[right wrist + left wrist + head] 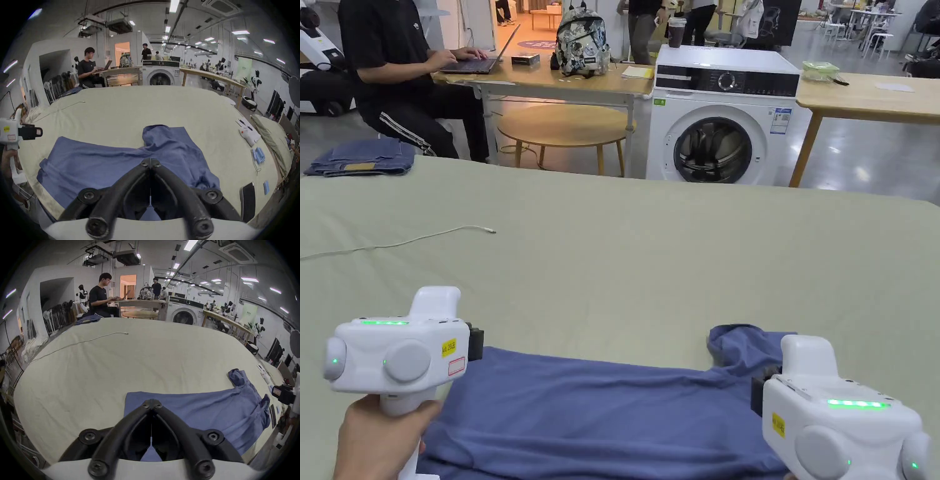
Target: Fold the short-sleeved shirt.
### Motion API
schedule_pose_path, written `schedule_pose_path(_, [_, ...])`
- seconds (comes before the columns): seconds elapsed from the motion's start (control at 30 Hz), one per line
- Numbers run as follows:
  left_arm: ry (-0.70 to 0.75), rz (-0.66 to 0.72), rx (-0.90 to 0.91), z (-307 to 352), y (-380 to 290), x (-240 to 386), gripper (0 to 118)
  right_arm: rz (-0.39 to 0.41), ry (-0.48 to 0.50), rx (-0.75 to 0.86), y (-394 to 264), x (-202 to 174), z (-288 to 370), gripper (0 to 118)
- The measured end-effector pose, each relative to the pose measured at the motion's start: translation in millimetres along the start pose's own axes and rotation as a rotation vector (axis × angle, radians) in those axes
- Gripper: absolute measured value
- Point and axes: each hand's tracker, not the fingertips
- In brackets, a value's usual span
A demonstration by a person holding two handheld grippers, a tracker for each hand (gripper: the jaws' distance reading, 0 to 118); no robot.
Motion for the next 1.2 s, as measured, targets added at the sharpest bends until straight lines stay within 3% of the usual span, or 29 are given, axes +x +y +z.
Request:
schedule_pose_path(0.27, [-0.028,0.015,-0.249,-78,45,-29,2,-0.001,0.014,-0.059,1,1,-22,0])
schedule_pose_path(0.33, [-0.032,0.025,-0.324,-97,52,-36,40,-0.001,0.011,-0.081,-1,3,-29,0])
schedule_pose_path(0.37, [-0.038,0.025,-0.353,-105,54,-38,49,0.001,0.009,-0.089,-2,5,-33,0])
schedule_pose_path(0.43, [-0.045,0.050,-0.416,-115,54,-37,60,0.006,-0.001,-0.110,-5,8,-39,0])
schedule_pose_path(0.5, [-0.048,0.067,-0.466,-130,51,-39,61,0.008,-0.008,-0.129,-7,12,-45,0])
schedule_pose_path(0.63, [-0.006,0.046,-0.536,-144,38,-29,61,0.006,-0.021,-0.159,-11,19,-53,0])
schedule_pose_path(0.73, [0.052,-0.036,-0.501,-132,34,-11,52,0.010,-0.030,-0.181,-13,24,-57,0])
schedule_pose_path(0.77, [0.048,-0.064,-0.491,-129,33,-5,43,0.006,-0.032,-0.188,-13,26,-59,0])
schedule_pose_path(0.83, [0.036,-0.083,-0.483,-137,38,-14,11,0.001,-0.032,-0.201,-13,31,-63,0])
schedule_pose_path(0.87, [0.006,-0.078,-0.476,-136,38,-13,0,-0.002,-0.041,-0.208,-12,33,-65,0])
schedule_pose_path(1.03, [0.014,-0.135,-0.400,-126,35,-9,0,-0.036,-0.057,-0.224,5,55,-73,0])
schedule_pose_path(1.2, [-0.012,-0.068,-0.324,-95,31,-10,0,-0.085,-0.054,-0.283,41,93,-96,0])
